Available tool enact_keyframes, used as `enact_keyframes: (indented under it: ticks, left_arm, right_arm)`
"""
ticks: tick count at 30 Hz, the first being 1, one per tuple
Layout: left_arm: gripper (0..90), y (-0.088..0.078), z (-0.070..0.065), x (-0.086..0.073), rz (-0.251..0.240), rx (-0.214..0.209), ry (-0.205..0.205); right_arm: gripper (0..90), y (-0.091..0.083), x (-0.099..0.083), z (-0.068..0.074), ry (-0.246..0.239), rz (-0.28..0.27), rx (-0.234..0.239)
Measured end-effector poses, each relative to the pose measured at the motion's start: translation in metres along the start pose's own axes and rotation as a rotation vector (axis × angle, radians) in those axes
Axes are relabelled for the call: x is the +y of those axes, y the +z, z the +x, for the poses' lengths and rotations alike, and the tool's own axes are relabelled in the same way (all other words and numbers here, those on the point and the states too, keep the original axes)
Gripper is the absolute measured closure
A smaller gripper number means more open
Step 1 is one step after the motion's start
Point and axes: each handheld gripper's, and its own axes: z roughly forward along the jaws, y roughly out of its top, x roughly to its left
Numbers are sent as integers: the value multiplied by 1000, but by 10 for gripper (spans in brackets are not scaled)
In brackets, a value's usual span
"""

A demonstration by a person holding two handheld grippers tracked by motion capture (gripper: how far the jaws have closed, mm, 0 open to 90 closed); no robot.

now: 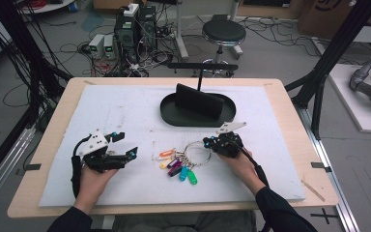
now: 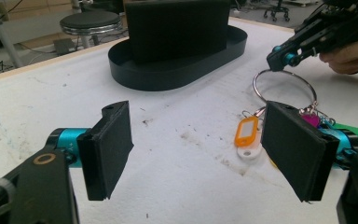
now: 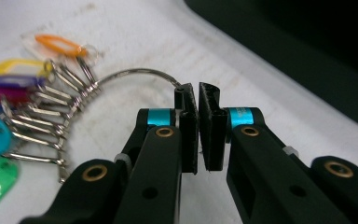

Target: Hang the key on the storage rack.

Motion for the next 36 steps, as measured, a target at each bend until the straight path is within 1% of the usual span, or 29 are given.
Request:
enact_keyframes:
  ticks: [1,3,4,5,7,10,11,12,13,16,17,19,20,21,22,25,29,36]
  left_arm:
    - [247,0,0,0,0,3,0]
    - [247,-1,0,0,-2,2,-1]
    - [247,-1,0,0,-3,4,1]
    - [247,-1,0,0,-3,4,1]
    - [247,-1,0,0,-3,4,0]
    - [247,0,0,0,-2,3,3]
    - [247,0,0,0,-1,3,4]
    - [247,0,0,0,0,3,4]
    - [247,0,0,1,-2,2,4]
    - [247,0,0,1,-3,2,4]
    - [247,0,0,1,-3,2,4]
    - [247,0,0,1,-5,2,4]
    - [247,0,0,1,-4,1,3]
    - [247,0,0,1,-3,2,4]
    - [247,0,0,1,-3,1,4]
    - [247,0,0,1,-6,-2,4]
    - [247,0,0,1,-6,-5,2]
    - [247,1,-1,1,-3,-12,6]
  right_arm:
    - [878,-1,0,0,5,-12,-1]
    - [877,-5,2,-1,12,-44,10]
    - [878,-8,3,-1,17,-70,20]
    - [877,-10,4,0,23,-82,27]
    - [877,-11,5,1,28,-91,31]
    - [877,-16,8,5,32,-137,58]
    - [877,-16,8,5,32,-137,58]
    - [876,-16,8,5,32,-146,68]
    - [875,-18,9,8,44,-165,88]
    - [875,-21,10,11,50,-184,108]
    - [875,-21,10,11,50,-184,108]
    - [871,-21,11,11,65,-194,135]
    - [871,-21,11,12,72,-190,144]
    - [871,-21,11,12,72,-190,144]
    - [858,-20,11,13,62,-183,152]
    - [846,-17,10,16,62,-162,172]
    - [846,-16,11,18,56,-152,176]
    - [862,-15,11,18,53,-140,181]
